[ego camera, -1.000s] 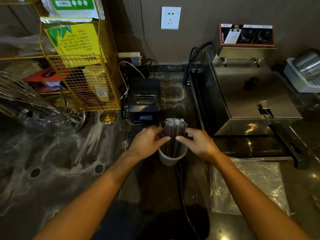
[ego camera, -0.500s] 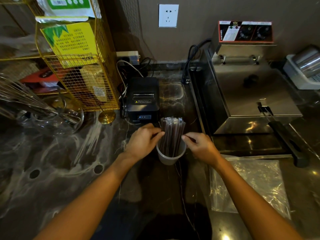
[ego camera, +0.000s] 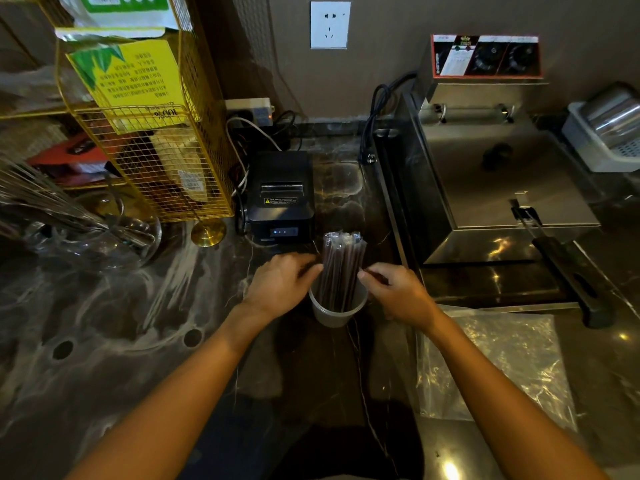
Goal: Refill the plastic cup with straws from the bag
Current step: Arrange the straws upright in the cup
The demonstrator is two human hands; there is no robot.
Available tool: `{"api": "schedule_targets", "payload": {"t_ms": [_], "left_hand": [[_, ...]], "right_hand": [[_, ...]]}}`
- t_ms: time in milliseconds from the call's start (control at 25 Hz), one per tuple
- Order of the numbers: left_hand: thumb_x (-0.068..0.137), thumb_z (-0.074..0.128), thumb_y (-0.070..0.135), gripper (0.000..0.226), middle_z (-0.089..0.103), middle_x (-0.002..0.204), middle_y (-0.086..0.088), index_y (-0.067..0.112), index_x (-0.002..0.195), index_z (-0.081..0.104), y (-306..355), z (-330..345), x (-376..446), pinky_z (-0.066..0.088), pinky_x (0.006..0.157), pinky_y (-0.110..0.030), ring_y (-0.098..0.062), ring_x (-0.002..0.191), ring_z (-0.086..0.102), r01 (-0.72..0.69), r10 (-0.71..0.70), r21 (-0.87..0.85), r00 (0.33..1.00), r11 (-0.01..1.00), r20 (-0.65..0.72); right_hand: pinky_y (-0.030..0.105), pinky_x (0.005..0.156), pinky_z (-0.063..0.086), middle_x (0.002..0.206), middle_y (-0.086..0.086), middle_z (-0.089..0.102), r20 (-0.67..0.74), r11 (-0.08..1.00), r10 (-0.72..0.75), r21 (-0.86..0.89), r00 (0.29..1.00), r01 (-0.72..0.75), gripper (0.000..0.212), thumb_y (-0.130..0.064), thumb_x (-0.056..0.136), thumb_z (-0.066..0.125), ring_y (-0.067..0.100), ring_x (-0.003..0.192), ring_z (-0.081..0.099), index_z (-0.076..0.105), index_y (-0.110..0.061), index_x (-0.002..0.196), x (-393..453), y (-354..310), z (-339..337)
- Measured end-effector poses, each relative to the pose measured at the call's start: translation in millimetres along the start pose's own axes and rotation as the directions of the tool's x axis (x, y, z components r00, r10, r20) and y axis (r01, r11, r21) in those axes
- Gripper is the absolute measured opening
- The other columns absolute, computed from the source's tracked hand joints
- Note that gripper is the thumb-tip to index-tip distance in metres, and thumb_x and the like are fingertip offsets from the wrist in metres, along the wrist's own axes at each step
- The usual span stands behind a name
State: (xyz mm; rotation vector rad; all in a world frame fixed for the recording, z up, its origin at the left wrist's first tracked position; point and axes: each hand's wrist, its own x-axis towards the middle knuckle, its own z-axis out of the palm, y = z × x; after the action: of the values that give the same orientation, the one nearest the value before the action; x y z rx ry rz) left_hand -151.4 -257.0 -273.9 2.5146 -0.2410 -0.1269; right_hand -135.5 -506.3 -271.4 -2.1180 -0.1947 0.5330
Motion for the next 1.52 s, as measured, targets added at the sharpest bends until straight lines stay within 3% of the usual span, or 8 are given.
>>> {"api": "schedule_targets", "payload": {"t_ms": [80,240,560,880,1000,1120,1360,1520], "left_hand": [[0.103,0.056,0.035,0.02,0.069,0.083,0.014,0.028,0.115,0.07,-1,1,-4,0.057,0.067,-0.026,0.003,0.07,0.066,0.085,-0.085,-0.161,0.996,0.983,0.003],[0.101,0.061,0.026,0.012,0.074,0.083,-0.004,0.018,0.11,0.065,4,-1,-3,0.056,0.054,-0.018,-0.005,0.061,0.07,0.293,-0.237,-0.384,0.953,0.875,0.188],[0.1,0.065,0.021,0.014,0.076,0.083,-0.01,0.01,0.109,0.066,22,-4,62,0.062,0.062,-0.026,-0.013,0.065,0.074,0.288,-0.265,-0.542,0.957,0.789,0.122],[0.1,0.064,0.015,0.005,0.072,0.075,-0.004,0.019,0.099,0.066,26,7,118,0.063,0.067,-0.03,-0.012,0.063,0.072,0.261,-0.273,-0.562,0.96,0.785,0.065],[0.1,0.063,0.014,0.008,0.073,0.077,-0.005,0.013,0.108,0.067,25,13,121,0.064,0.071,-0.031,-0.018,0.07,0.073,0.261,-0.279,-0.573,0.958,0.777,0.058],[0.101,0.062,0.016,0.017,0.073,0.085,-0.005,0.009,0.116,0.066,23,18,119,0.063,0.068,-0.023,-0.012,0.073,0.073,0.256,-0.271,-0.601,0.96,0.757,0.067],[0.101,0.062,0.019,0.019,0.072,0.091,-0.007,0.01,0.118,0.065,23,22,116,0.063,0.071,-0.027,-0.014,0.077,0.073,0.26,-0.284,-0.613,0.957,0.746,0.061],[0.103,0.058,0.026,0.019,0.07,0.095,-0.007,0.014,0.117,0.064,26,20,113,0.063,0.072,-0.028,-0.015,0.079,0.072,0.269,-0.27,-0.616,0.958,0.741,0.093]], "right_hand": [[0.023,0.053,0.054,0.08,0.002,0.069,0.023,0.997,0.073,0.032,0.997,-0.073,0.017,-0.035,0.104,0.057,0.011,0.061,0.067,0.064,-0.019,0.104,-2,2,1],[0.028,0.054,0.056,0.078,0.005,0.069,0.009,0.986,0.113,0.125,0.994,-0.113,0.015,-0.025,0.103,0.059,0.016,0.058,0.066,0.064,-0.012,0.101,-2,2,0],[0.03,0.048,0.052,0.073,0.006,0.068,-0.193,0.979,0.128,0.179,0.973,-0.094,0.011,-0.019,0.099,0.064,0.011,0.048,0.061,0.064,-0.009,0.093,47,-2,-38],[0.021,0.046,0.052,0.078,0.007,0.066,-0.32,0.971,0.187,0.201,0.929,-0.126,0.018,-0.022,0.102,0.061,0.015,0.058,0.063,0.063,-0.004,0.097,88,0,-58],[0.02,0.049,0.052,0.085,0.01,0.066,-0.335,0.976,0.168,0.19,0.927,-0.108,0.019,-0.023,0.104,0.058,0.016,0.064,0.065,0.062,-0.005,0.1,93,6,-56],[0.022,0.049,0.052,0.086,0.012,0.064,-0.367,0.975,0.134,0.213,0.921,-0.058,0.021,-0.021,0.104,0.058,0.018,0.066,0.065,0.061,-0.001,0.103,90,10,-53],[0.021,0.049,0.054,0.09,0.015,0.064,-0.348,0.974,0.127,0.219,0.929,-0.052,0.022,-0.022,0.105,0.057,0.017,0.068,0.065,0.06,0.0,0.105,88,12,-56],[0.02,0.047,0.053,0.088,0.011,0.066,-0.363,0.967,0.154,0.245,0.919,-0.065,0.03,-0.032,0.105,0.057,0.015,0.066,0.065,0.062,-0.003,0.109,79,12,-51]]}}
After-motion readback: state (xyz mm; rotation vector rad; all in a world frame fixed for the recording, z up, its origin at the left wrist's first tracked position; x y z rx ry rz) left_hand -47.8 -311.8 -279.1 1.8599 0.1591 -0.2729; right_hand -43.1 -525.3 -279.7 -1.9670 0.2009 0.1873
